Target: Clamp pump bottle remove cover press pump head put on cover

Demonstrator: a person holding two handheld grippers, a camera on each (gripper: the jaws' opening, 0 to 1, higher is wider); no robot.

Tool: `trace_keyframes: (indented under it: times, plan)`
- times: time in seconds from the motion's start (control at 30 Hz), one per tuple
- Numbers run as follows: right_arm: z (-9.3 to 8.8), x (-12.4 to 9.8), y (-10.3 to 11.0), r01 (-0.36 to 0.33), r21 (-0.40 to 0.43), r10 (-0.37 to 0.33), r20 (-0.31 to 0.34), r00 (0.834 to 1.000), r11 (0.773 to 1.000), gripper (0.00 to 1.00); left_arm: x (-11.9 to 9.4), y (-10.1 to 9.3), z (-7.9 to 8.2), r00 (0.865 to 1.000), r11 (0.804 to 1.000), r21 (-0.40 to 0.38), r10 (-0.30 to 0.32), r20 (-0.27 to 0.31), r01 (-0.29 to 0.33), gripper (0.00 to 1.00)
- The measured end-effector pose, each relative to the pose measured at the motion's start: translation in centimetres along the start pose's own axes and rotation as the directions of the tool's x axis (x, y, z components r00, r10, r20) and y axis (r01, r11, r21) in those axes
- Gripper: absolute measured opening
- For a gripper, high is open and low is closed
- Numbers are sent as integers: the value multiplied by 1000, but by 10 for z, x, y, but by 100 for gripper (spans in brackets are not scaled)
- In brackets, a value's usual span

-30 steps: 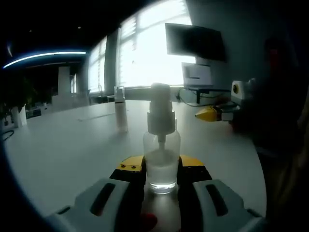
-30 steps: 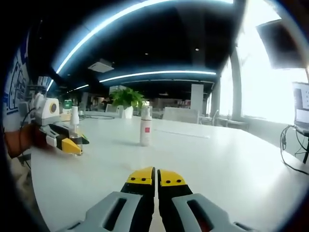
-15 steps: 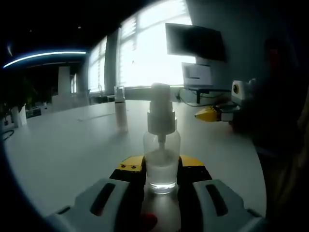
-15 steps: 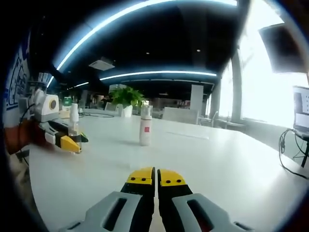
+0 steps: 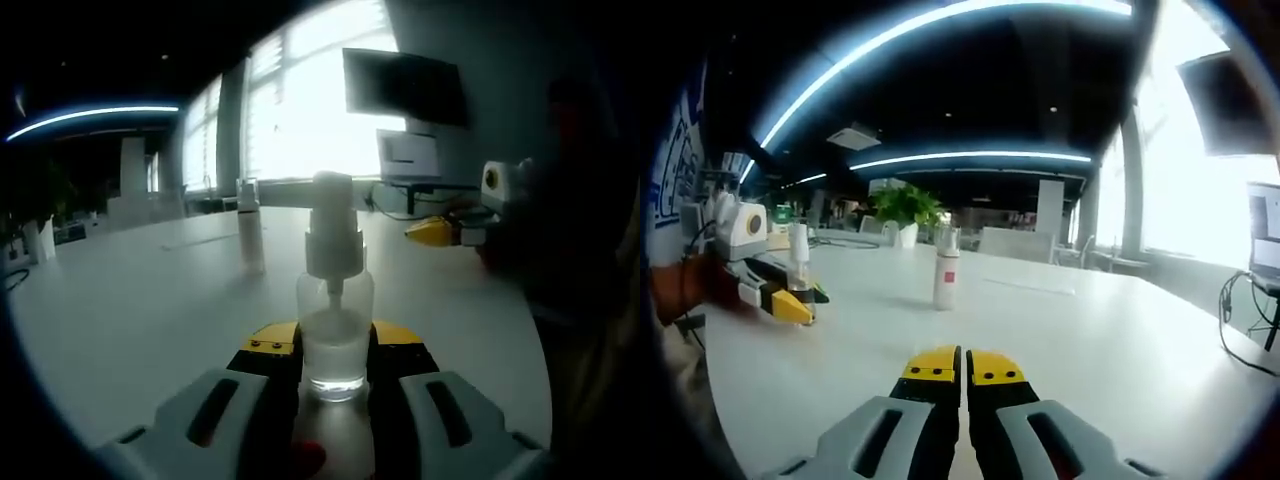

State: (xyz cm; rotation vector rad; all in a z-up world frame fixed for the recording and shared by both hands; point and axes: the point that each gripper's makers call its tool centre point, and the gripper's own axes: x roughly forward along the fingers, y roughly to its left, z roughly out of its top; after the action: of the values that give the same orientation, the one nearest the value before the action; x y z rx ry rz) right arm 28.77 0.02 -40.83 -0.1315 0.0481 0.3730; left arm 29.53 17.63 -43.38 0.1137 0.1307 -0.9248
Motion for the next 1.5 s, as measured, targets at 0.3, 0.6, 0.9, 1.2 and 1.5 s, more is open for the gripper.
trace_keyframes:
  times: [0.3,0.6,0.9,1.2,1.5]
  plan:
    - [15,2,7,-10,2,10,7,1000,1000,0,0,0,0,1000,1000,0,-1,0,1,16]
    - [29,3,24,-36,-4,36,19,999,999,0,1,0,0,1000,1000,-1,-1,0,1,16]
    - [40,6,26,-54,6,54,26,998,999,0,1,1,0,1000,1000,-3,-1,0,1,16]
    - [66,2,41,-99,23,97,63,993,995,0,1,1,0,1000,1000,-4,-1,0,1,16]
    - [82,6,56,-138,-10,138,87,987,990,0,0,1,0,1000,1000,-4,-1,0,1,16]
